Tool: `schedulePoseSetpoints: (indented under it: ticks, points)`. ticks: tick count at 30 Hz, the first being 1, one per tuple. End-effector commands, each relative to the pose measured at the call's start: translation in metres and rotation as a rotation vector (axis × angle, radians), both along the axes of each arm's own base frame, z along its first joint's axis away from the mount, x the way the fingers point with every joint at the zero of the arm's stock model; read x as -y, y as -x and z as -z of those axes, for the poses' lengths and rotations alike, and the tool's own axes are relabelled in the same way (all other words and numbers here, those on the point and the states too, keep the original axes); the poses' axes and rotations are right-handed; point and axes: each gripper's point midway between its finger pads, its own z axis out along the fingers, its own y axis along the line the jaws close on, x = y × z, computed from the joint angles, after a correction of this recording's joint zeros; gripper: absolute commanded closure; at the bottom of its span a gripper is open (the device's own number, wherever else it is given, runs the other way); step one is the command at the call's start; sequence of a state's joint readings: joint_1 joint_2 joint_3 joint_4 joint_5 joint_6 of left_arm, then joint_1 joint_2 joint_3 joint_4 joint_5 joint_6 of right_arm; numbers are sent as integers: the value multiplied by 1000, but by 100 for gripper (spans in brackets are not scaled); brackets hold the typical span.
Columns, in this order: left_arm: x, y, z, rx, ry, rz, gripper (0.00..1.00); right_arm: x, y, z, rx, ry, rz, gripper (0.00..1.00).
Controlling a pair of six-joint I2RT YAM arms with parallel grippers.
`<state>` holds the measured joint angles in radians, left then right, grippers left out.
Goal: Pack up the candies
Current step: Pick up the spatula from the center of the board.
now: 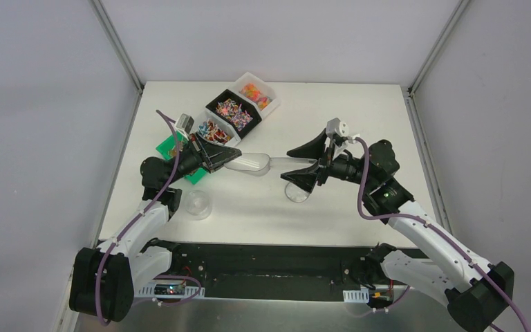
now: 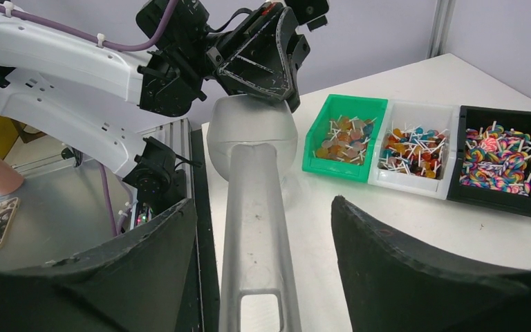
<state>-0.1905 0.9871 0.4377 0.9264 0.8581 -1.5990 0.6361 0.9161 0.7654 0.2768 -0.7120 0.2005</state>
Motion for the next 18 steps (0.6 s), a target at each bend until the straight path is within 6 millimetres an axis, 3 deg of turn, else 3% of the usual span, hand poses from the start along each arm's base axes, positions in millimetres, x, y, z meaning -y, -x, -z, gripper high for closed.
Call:
schedulePoseSetpoints:
  ticks: [1,9,14,16,18]
  points:
    - [0,10,-16,74,22,17,100,4,8,-27,75,-44,-16,30]
    - [0,9,-8,57,13,13,100,3,13,-42,93,-90,-46,47]
    - [1,8,-1,48,-9,7,98,2,12,-46,99,-104,-45,85]
    - [2,4,8,22,-50,-5,71,4,11,-46,102,-110,-32,97]
    - [1,-1,18,-7,-100,-29,44,6,10,-46,106,-116,-10,100]
